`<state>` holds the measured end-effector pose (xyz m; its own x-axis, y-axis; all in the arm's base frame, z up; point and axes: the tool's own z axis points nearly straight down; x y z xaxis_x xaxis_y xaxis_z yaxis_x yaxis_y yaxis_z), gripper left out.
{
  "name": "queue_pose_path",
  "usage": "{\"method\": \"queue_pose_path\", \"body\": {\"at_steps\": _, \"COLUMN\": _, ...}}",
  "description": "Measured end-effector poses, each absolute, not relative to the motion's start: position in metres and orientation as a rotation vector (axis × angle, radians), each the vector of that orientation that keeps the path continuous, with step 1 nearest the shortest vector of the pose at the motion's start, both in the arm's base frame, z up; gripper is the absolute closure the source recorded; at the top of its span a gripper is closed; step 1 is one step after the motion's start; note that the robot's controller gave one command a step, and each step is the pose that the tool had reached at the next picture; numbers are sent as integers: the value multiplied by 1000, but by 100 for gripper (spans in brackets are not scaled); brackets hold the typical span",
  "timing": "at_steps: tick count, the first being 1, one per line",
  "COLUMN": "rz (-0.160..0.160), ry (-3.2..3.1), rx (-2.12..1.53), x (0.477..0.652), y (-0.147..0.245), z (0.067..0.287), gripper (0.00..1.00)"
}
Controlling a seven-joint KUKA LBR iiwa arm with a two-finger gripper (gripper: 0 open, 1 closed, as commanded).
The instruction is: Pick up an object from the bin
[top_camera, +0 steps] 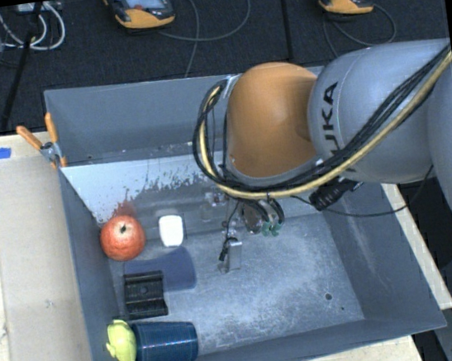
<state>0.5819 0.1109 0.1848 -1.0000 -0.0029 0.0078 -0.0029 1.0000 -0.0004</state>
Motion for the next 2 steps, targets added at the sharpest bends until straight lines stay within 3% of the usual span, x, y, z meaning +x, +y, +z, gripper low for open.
{"method": "queue_pose_path", "body": {"at_steps": 1, "rz": -1, "ry": -3141, "rx": 1, "x": 584, "y": 110, "z": 189, "gripper": 0}}
{"method": "queue_pose_path", "body": {"at_steps": 2, "rz": -2, "ry": -3148, "rx": -16, "x": 585, "y": 151, "z": 136, "gripper": 0}}
